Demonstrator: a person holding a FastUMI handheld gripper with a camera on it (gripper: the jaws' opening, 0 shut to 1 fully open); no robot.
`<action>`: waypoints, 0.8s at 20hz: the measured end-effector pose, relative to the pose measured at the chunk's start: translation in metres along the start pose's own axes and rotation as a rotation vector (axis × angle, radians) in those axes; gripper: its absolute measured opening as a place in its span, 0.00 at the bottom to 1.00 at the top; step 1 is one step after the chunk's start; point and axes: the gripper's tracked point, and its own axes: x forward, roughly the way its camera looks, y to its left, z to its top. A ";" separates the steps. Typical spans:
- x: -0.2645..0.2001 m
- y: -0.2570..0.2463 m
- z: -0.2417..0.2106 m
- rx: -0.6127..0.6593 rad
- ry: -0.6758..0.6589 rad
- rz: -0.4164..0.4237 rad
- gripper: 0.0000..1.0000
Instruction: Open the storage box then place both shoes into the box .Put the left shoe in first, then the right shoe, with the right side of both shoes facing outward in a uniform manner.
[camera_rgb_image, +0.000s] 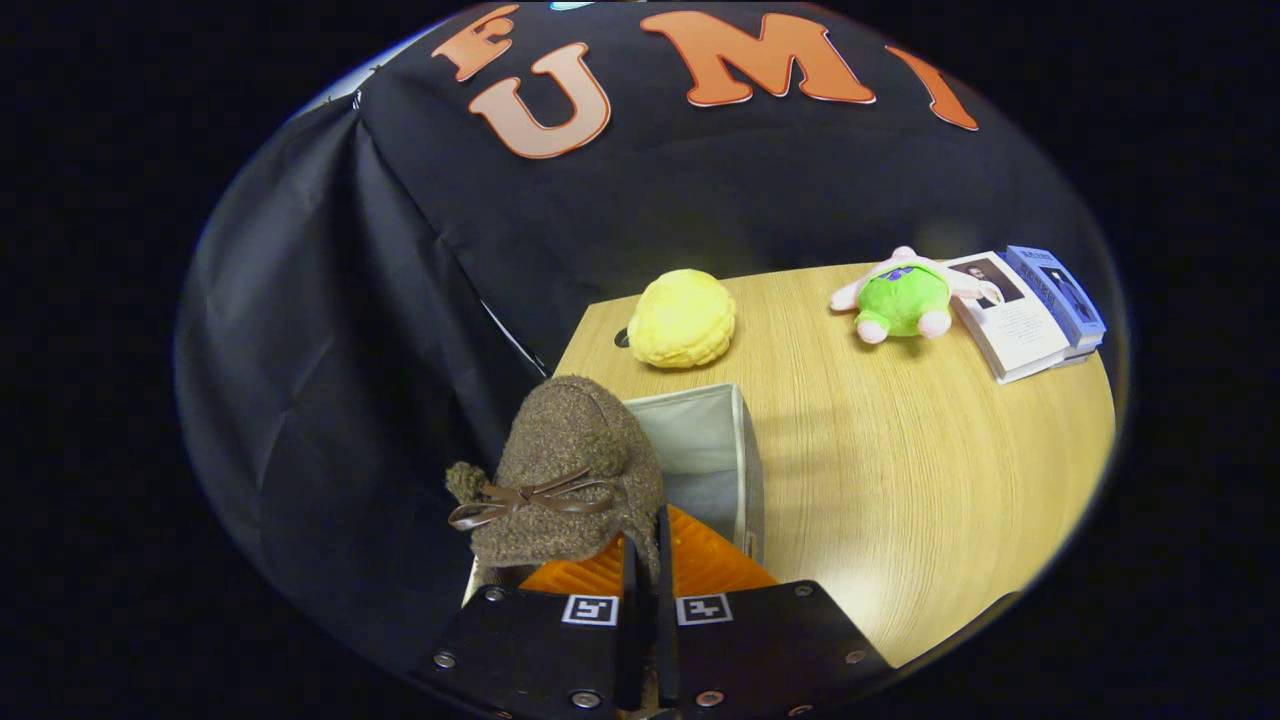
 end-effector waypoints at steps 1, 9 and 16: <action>0.007 -0.001 -0.004 0.006 0.022 -0.017 0.07; 0.001 0.009 -0.006 -0.011 0.025 0.005 0.56; -0.068 -0.017 0.036 -0.040 -0.195 0.030 0.82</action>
